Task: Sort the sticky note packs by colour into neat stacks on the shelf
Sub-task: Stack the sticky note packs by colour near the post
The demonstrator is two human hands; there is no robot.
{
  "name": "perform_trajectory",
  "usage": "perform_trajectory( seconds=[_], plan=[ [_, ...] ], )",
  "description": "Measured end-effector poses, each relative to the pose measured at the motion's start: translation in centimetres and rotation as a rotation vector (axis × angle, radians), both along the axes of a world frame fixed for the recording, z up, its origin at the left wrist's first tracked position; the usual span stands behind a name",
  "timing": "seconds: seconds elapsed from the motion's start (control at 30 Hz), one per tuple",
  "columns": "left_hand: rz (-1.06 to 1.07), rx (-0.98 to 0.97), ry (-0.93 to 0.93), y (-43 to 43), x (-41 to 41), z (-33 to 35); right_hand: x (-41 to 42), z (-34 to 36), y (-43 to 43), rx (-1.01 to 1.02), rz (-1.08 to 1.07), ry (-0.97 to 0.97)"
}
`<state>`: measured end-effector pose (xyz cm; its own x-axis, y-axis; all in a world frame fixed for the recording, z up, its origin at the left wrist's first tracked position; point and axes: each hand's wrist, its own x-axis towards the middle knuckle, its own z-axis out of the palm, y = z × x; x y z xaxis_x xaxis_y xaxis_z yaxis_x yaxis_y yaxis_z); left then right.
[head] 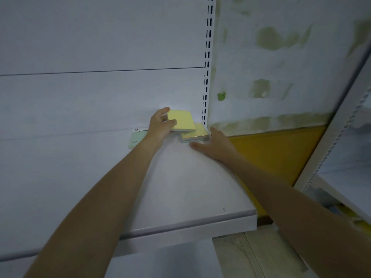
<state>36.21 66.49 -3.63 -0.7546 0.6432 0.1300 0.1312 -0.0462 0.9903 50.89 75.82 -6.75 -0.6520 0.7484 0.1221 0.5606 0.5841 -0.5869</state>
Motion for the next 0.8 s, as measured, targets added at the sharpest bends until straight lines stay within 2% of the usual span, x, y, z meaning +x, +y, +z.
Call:
perform_trajectory(
  seconds=[0.1,0.23,0.47,0.67,0.8],
  plan=[
    [-0.011,-0.059,0.046,1.0,0.4,-0.4,0.2,0.0,-0.2,0.012,0.010,-0.023],
    [0.003,-0.239,0.239,1.8,0.4,-0.9,0.2,0.0,-0.3,-0.001,0.023,0.000],
    [-0.075,-0.477,0.384,2.1,1.2,0.0,0.2,-0.1,-0.2,-0.016,0.030,0.030],
    [-0.168,-0.458,0.508,0.6,2.2,-0.7,0.3,0.0,-0.3,-0.020,0.048,0.027],
    [-0.171,-0.495,0.693,-0.4,2.4,-1.2,0.3,-0.1,-0.2,-0.029,0.041,0.029]
  ],
)
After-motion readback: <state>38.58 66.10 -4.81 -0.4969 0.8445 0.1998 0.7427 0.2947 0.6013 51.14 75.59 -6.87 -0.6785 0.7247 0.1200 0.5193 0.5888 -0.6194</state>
